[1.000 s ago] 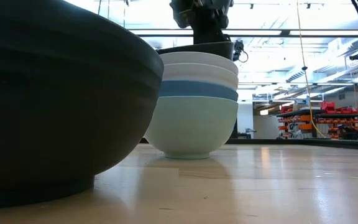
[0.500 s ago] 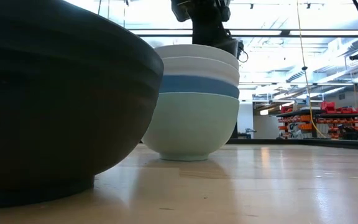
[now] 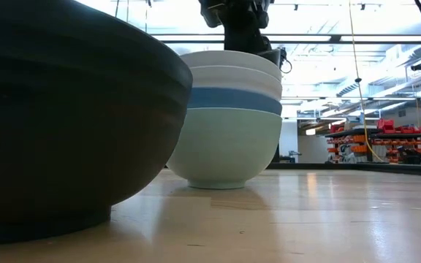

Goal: Nest bowls inside each other
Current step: Stack the right black bowl on the white bowl

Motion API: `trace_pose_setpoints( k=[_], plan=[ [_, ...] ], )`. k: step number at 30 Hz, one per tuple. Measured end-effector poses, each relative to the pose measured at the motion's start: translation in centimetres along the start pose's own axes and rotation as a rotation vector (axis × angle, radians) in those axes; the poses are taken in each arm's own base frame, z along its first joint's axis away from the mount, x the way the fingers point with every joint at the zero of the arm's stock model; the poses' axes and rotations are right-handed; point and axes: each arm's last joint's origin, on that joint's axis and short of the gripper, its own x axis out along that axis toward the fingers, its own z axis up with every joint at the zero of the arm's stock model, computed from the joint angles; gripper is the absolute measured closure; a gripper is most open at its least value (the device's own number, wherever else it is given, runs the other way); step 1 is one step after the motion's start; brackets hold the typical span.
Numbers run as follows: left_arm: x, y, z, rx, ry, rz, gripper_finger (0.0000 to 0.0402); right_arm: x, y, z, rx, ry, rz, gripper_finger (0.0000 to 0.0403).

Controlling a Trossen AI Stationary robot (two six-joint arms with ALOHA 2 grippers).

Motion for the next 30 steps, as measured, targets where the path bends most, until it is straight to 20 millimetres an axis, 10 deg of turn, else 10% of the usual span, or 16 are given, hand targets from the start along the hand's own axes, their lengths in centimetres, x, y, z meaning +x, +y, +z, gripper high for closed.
trace_pose_setpoints(
  k=[30],
  plan=[
    [0.0, 0.0, 0.0, 0.000, 0.001, 0.004, 0.0348, -4.7, 0.9, -1.3, -0.043, -0.102, 0.049, 0.0343]
  ],
)
